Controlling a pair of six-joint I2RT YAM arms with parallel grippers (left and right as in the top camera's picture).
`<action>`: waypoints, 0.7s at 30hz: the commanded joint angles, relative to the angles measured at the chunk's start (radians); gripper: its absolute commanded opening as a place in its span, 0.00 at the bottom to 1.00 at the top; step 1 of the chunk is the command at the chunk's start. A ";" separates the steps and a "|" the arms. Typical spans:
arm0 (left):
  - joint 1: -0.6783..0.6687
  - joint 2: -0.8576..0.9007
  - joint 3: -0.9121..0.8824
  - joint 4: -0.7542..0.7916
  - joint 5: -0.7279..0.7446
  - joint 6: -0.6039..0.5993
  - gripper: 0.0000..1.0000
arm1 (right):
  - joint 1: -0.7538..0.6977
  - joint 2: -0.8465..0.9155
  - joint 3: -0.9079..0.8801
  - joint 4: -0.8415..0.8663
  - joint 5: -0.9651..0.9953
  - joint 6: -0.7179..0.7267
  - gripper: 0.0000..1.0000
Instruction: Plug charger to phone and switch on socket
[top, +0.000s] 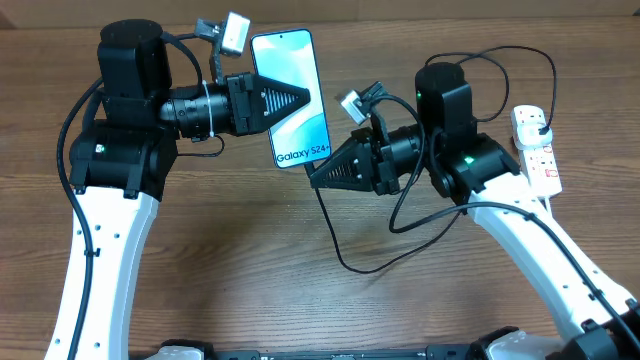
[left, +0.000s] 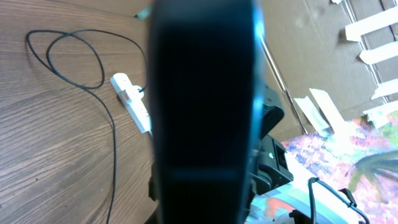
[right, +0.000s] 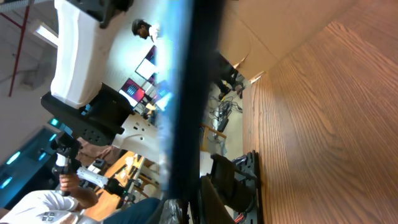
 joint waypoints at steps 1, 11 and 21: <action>0.004 -0.023 0.003 0.015 0.065 0.035 0.04 | -0.008 -0.055 0.016 -0.011 -0.002 -0.038 0.04; 0.003 -0.023 0.003 0.038 0.093 0.011 0.05 | -0.008 -0.055 0.017 0.051 0.011 -0.025 0.04; 0.004 -0.023 0.003 0.206 0.067 -0.118 0.04 | -0.005 -0.055 0.017 0.037 -0.034 -0.026 0.04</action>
